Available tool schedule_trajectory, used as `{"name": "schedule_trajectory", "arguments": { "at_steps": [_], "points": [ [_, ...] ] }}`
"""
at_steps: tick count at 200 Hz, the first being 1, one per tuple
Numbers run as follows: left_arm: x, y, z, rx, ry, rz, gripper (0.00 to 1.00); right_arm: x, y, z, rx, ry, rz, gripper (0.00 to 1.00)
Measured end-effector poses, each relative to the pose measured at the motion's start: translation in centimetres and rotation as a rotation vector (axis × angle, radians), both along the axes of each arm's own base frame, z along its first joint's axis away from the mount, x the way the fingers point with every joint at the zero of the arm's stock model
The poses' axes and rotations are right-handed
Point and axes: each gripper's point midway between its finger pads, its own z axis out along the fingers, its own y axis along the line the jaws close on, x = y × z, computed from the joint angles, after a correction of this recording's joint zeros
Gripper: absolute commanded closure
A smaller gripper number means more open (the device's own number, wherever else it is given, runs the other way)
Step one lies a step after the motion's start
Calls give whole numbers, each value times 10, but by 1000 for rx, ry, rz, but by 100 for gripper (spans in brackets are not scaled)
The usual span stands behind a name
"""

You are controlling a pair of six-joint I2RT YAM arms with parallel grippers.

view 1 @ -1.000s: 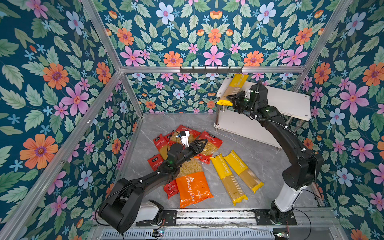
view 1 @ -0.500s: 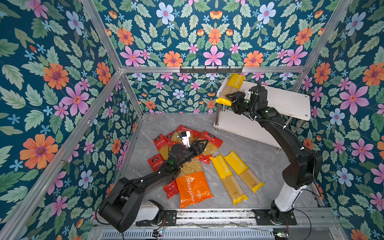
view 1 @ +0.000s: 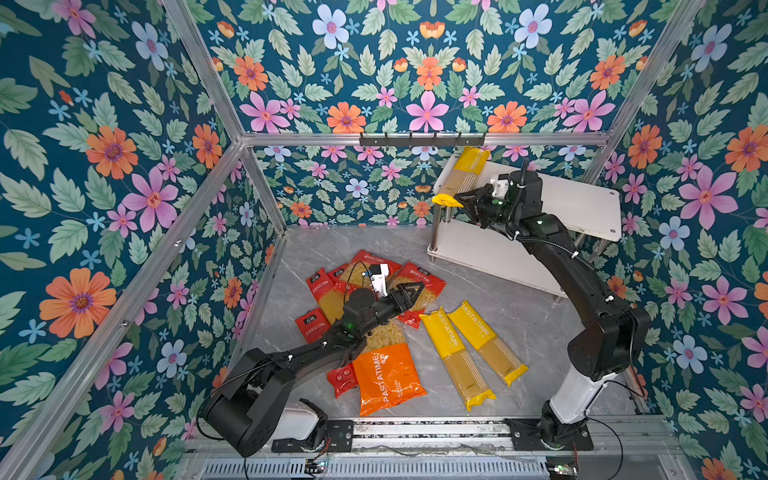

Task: Place and organize the pasta boxes and bags onto the shelf
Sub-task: 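Release the pack on the upper shelf and withdraw the right gripper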

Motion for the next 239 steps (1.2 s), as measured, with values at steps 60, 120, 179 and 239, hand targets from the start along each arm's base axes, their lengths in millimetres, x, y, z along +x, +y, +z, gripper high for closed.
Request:
{"name": "schedule_trajectory", "arguments": {
  "at_steps": [60, 120, 179, 239],
  "points": [
    [2, -1, -4, 8, 6, 11, 33, 7, 1, -8, 9, 11, 47, 77],
    [0, 2, 4, 18, -28, 19, 32, -13, -5, -4, -22, -38, 58, 36],
    [-21, -13, -11, 233, -75, 80, 30, -115, -33, -38, -205, -93, 103, 35],
    [-46, -53, -112, 440, 82, 49, 32, -215, -64, -220, -399, 282, 160, 36]
  ]
}}
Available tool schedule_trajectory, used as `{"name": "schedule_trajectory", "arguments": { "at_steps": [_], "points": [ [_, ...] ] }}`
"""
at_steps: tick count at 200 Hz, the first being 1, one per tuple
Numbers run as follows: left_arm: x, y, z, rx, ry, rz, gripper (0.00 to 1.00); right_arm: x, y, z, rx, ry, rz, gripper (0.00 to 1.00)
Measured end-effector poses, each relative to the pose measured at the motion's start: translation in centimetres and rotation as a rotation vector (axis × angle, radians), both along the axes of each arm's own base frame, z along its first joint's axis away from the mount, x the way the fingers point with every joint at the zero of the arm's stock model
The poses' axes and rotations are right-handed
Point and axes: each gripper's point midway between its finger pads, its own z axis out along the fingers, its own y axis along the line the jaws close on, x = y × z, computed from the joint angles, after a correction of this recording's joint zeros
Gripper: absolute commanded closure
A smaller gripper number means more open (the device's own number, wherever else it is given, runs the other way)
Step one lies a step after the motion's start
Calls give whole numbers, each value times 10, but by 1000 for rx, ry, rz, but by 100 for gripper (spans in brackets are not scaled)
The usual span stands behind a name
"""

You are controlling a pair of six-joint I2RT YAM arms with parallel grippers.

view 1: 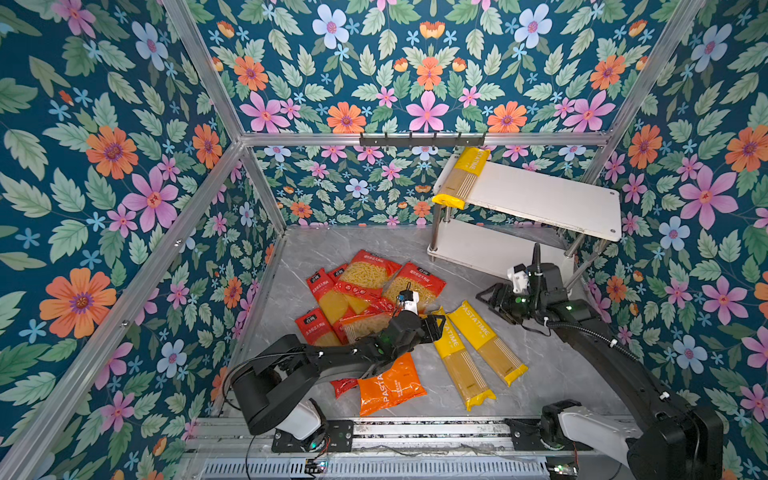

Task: Place and organize the pasta boxes and bags onto the shelf

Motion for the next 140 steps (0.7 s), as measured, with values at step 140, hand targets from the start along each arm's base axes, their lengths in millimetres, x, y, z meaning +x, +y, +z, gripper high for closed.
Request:
{"name": "schedule_trajectory", "arguments": {
  "at_steps": [140],
  "points": [
    [7, -15, -63, 23, 215, 43, 44, -57, 42, -142, -61, 310, 245, 51]
  ]
}}
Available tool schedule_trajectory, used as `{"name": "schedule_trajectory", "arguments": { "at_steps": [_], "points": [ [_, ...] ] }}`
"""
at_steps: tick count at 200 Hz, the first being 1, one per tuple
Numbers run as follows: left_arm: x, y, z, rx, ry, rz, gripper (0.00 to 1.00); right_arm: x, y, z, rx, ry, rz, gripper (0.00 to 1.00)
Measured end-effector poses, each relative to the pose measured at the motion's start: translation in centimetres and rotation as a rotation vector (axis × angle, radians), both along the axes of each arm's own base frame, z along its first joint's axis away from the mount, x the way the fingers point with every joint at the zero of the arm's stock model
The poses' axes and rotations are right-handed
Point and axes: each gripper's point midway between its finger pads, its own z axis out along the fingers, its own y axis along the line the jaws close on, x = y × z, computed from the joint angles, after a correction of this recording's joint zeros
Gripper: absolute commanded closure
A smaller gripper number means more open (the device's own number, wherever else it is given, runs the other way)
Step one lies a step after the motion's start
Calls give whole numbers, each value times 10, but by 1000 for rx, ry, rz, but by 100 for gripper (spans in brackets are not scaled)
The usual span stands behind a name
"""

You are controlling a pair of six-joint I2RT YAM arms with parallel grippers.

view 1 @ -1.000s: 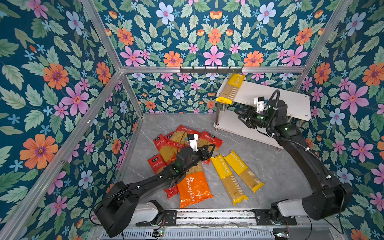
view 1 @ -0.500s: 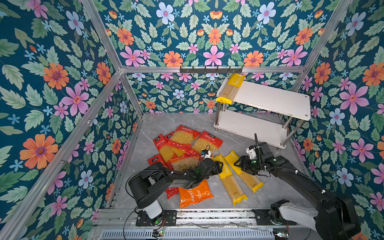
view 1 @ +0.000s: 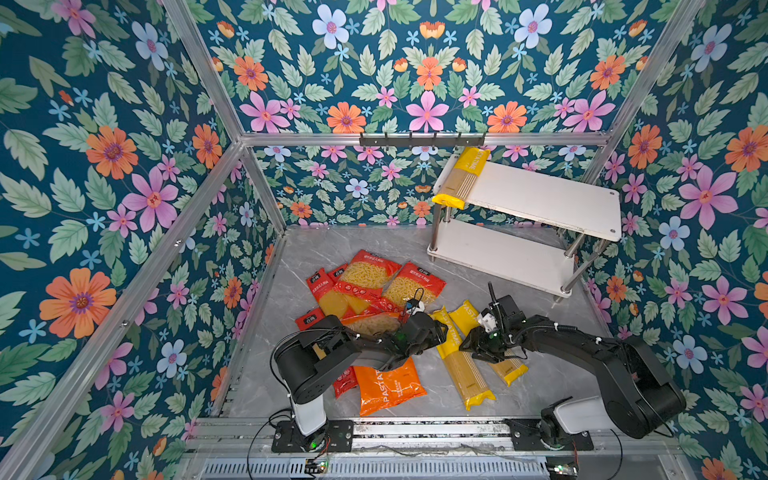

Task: Place and organize the pasta boxes and bags onto the shelf

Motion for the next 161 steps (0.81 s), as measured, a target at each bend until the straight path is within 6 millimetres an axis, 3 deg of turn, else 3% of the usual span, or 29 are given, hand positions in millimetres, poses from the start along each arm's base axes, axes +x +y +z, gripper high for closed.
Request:
{"name": "schedule_trajectory", "arguments": {
  "at_steps": [36, 64, 88, 126, 161],
  "points": [
    [4, 22, 1, 44, 2, 25, 40, -3, 18, -1, 77, -9, 25, 60],
    [-21, 17, -8, 41, 25, -39, 44, -5, 18, -2, 100, -7, 23, 58],
    [-19, 16, -8, 15, 33, -28, 50, -3, 31, -3, 165, -5, 58, 57],
    [-14, 13, -10, 22, 27, -37, 60, -4, 47, -5, 257, -22, 79, 76],
    [-12, 21, -1, -4, 32, -37, 59, -3, 46, 4, 278, -81, 60, 88]
  ]
}}
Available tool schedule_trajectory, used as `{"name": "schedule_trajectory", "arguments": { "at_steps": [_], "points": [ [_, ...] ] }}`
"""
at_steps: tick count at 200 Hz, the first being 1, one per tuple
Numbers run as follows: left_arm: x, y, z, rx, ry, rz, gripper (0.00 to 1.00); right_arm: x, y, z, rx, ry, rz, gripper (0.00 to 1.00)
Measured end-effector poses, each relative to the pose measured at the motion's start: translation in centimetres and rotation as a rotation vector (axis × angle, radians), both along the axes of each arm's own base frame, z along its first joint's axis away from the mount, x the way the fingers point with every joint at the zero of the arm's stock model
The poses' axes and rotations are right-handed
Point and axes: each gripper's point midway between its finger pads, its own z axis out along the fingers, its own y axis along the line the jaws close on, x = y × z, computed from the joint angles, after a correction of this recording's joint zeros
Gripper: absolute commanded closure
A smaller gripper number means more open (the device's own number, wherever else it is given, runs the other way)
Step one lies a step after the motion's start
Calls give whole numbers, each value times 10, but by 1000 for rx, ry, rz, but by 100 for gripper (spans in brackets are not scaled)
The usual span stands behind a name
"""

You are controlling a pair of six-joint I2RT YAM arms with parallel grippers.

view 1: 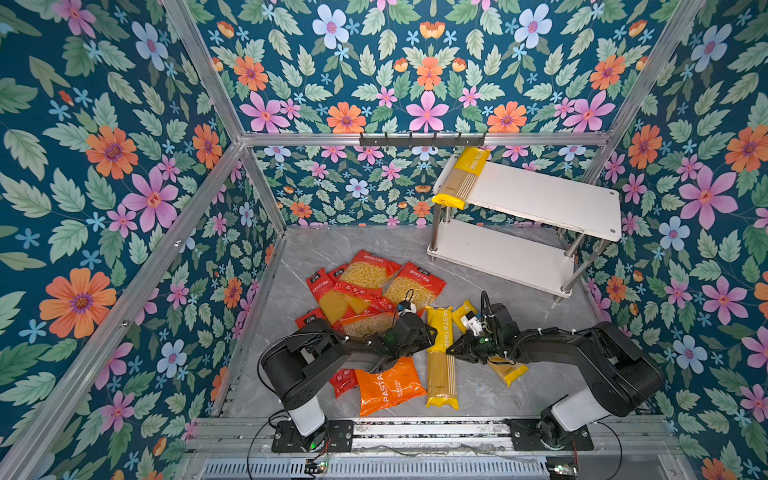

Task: Place and organize the pasta boxes and bags onto the shelf

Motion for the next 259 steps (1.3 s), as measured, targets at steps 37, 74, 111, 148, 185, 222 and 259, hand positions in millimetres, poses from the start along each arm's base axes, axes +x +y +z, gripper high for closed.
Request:
{"name": "schedule_trajectory", "arguments": {
  "at_steps": [37, 74, 111, 148, 185, 222, 259],
  "points": [
    [11, 8, 34, -60, -47, -3, 51, 6, -3, 19, 24, -80, -40, 96],
    [23, 22, 77, -148, -154, -18, 37, 14, -6, 56, 39, -210, -65, 99],
    [31, 29, 111, -261, -242, -56, 25, 23, -6, 118, 74, -400, -54, 100],
    [31, 6, 162, -411, -350, -177, 17, 26, -3, 179, 114, -557, -14, 100],
    [23, -9, 202, -518, -447, -287, 19, 22, 4, 218, 146, -626, 57, 100],
    [17, -18, 222, -569, -509, -367, 30, 15, 11, 240, 195, -645, 130, 100],
    [12, -22, 229, -609, -520, -406, 62, 12, 12, 232, 199, -608, 151, 91]
  ]
}}
